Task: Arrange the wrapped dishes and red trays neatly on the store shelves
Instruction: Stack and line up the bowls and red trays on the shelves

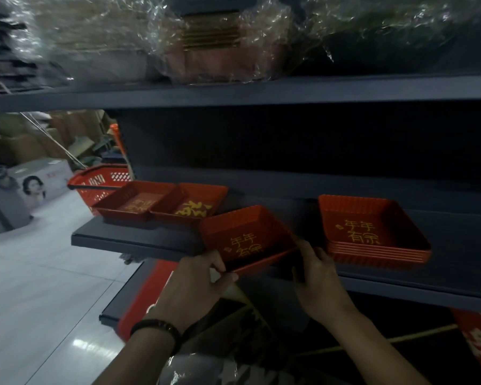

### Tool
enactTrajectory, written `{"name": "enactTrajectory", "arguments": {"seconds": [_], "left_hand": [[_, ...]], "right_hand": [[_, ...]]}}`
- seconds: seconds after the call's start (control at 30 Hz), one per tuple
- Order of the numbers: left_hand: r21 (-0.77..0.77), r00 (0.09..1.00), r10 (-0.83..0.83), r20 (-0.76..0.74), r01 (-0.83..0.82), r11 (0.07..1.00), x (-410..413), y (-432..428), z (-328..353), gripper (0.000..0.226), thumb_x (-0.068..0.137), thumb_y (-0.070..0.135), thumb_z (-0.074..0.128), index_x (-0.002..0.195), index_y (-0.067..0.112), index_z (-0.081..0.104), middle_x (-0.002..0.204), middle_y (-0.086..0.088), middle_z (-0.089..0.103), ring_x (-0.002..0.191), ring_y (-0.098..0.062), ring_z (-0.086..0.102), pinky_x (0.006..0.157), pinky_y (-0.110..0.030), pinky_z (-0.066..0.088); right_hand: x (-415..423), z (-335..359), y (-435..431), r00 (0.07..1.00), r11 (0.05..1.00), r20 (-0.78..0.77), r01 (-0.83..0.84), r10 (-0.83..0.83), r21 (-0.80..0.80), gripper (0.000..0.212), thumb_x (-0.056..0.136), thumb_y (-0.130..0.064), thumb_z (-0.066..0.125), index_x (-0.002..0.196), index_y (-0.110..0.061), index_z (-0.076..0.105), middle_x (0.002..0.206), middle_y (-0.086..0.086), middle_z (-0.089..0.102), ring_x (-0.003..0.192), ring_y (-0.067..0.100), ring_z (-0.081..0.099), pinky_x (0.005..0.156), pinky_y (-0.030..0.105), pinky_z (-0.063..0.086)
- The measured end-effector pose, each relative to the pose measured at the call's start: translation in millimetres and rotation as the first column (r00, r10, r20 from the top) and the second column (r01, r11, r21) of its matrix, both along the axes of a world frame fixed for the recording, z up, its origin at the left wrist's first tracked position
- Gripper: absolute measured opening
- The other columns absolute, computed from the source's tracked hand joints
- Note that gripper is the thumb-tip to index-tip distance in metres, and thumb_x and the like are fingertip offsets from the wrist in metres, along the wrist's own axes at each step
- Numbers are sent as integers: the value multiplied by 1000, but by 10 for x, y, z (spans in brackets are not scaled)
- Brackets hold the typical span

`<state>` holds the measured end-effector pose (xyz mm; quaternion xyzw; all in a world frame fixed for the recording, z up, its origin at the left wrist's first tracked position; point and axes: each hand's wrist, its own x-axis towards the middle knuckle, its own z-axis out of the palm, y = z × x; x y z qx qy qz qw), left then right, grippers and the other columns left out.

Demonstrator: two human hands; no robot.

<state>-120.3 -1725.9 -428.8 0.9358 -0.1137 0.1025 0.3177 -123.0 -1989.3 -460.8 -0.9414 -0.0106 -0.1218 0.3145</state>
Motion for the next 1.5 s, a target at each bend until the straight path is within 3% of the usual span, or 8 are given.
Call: {"name": "enactTrajectory", "arguments": {"seconds": [0.17, 0.37, 0.5, 0.63, 0.9, 1.1, 1.37, 1.5], "left_hand": [[-107, 995, -13, 100, 24, 994, -27, 56, -32, 34, 86, 36, 85, 75, 30, 54, 70, 14, 60, 70, -4, 61, 61, -20, 44], [-206, 962, 32, 270, 25, 978, -58, 86, 75, 35, 78, 31, 93, 77, 34, 58, 81, 13, 68, 79, -5, 72, 67, -25, 57], [-351, 961, 91, 260, 6, 936, -38, 23, 158, 32, 75, 26, 95, 77, 32, 64, 78, 7, 73, 73, -9, 74, 65, -32, 59], [-436, 962, 69, 265, 55, 898, -66, -204, 242, 25, 77, 21, 92, 80, 24, 68, 76, 11, 75, 74, -5, 76, 64, -15, 54], [-521, 981, -48, 189, 142, 842, 122, -823, 228, 15, 88, 26, 85, 90, 30, 70, 96, 25, 75, 95, 7, 72, 81, -13, 55], [-528, 969, -121, 213, 219, 820, 313, -1314, 162, 12, 91, 23, 83, 94, 27, 73, 95, 24, 77, 96, 6, 73, 82, -16, 59], [-543, 954, -180, 239, 285, 790, 463, -1854, 60, 11, 90, 24, 84, 94, 26, 74, 96, 24, 77, 95, 5, 74, 78, -15, 59], [-529, 957, -184, 224, 278, 802, 525, -1976, 73, 11, 91, 32, 82, 96, 30, 72, 98, 24, 76, 97, 10, 70, 77, -10, 57]], "right_hand": [[51, -28, -20, 998, 989, 57, 39, -31, -143, 50, 94, -6, 64, 139, -27, 60, 127, 3, 65, 115, 30, 55, 96, 45, 49], [-16, -10, -45, 958, 1000, 285, 8, -5, -6, 21, 101, -7, 63, 102, -26, 72, 101, -7, 68, 98, 15, 64, 82, 28, 48], [-134, 190, -94, 909, 994, 416, -7, -41, 113, 17, 100, -10, 68, 107, -25, 74, 105, -9, 66, 98, 6, 63, 89, 22, 50], [-242, 334, -234, 868, 988, 485, 35, -104, 150, 22, 98, -9, 70, 114, -23, 74, 110, -10, 67, 101, 4, 64, 91, 14, 48], [-333, 472, -701, 816, 962, 524, 132, -242, 239, 19, 99, -15, 66, 116, -23, 72, 114, -11, 68, 106, 1, 65, 92, 26, 56], [-359, 446, -1107, 801, 933, 488, 243, -346, 264, 17, 100, -13, 66, 114, -20, 73, 111, -10, 70, 105, -14, 60, 87, 1, 44], [-324, 356, -1574, 780, 871, 417, 323, -466, 369, 19, 103, -19, 63, 119, -21, 73, 110, -6, 73, 96, 8, 72, 84, 41, 63], [-271, 359, -1657, 783, 859, 390, 342, -484, 380, 21, 103, -21, 63, 122, -23, 73, 111, -8, 74, 95, 12, 74, 82, 47, 64]]}}
